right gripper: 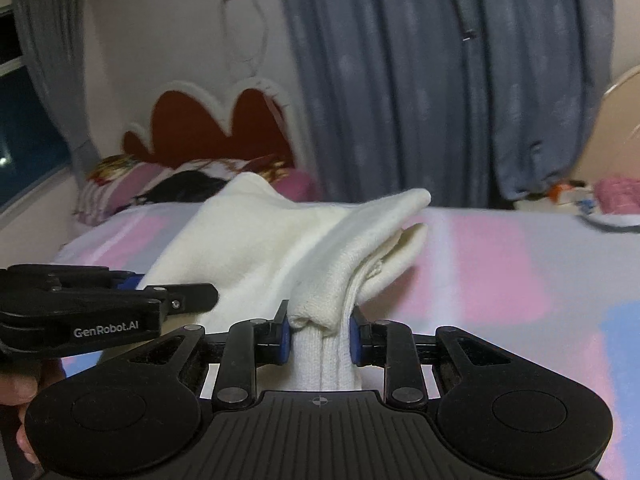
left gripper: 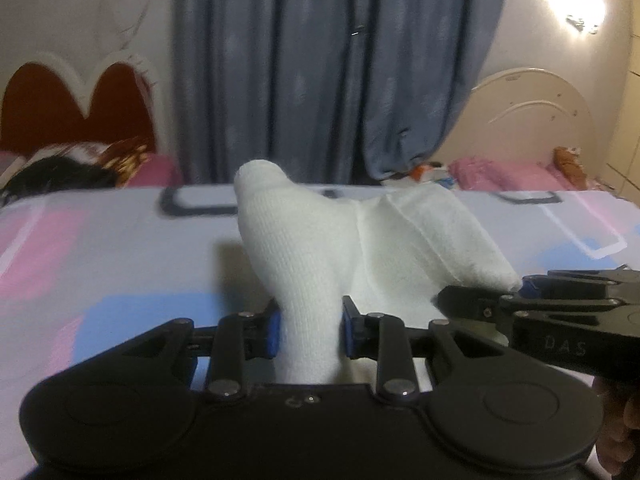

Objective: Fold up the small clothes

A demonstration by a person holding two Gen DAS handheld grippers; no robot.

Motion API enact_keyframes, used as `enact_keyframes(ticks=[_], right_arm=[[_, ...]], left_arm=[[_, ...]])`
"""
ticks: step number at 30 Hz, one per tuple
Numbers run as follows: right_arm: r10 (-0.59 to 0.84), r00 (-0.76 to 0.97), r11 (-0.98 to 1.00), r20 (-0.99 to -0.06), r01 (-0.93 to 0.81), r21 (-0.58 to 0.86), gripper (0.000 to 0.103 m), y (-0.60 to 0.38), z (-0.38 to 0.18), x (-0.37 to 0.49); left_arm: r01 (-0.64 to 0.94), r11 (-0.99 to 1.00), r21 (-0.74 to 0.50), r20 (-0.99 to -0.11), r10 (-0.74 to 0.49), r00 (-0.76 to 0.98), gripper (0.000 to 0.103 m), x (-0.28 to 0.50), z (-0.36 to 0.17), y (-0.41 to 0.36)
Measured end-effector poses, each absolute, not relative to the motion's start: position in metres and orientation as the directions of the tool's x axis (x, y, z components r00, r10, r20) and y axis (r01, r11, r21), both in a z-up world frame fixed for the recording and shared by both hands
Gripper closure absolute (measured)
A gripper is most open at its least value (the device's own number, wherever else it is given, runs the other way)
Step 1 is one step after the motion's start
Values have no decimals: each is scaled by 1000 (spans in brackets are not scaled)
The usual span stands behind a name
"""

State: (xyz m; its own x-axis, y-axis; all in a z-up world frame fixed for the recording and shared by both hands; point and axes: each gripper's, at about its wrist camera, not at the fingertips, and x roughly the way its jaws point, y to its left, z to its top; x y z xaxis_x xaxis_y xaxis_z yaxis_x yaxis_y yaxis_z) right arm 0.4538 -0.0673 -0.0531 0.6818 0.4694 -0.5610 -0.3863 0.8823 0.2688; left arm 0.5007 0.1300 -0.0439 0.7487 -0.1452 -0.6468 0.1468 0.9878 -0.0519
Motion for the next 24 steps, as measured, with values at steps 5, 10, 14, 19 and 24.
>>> enact_keyframes(ticks=[5,10,14,19,24], right_arm=[[505,635,861,-585,-412,296,76,-19,-71,450],[486,610,871,-626,-390,297,76,-9,-91,454],[482,596,875,-642,-368,316,76,-19,-101,457],[486,591,874,-643,-344,344,76,-32,-115,454],[453,651,890,-609,-294,348,63,-46,-95,448]], left_arm=[[119,991,-64,-686,-131,715,75,488,-60,167],[115,991,-71,-703,-131,699,57,487,-81,180],[110,992,-54,-694,-116,711,36,485,-91,186],[112,979,-171,-696,-200,689,34,490,-99,206],[136,978,-161,-615,-207,761,36,472,-66,215]])
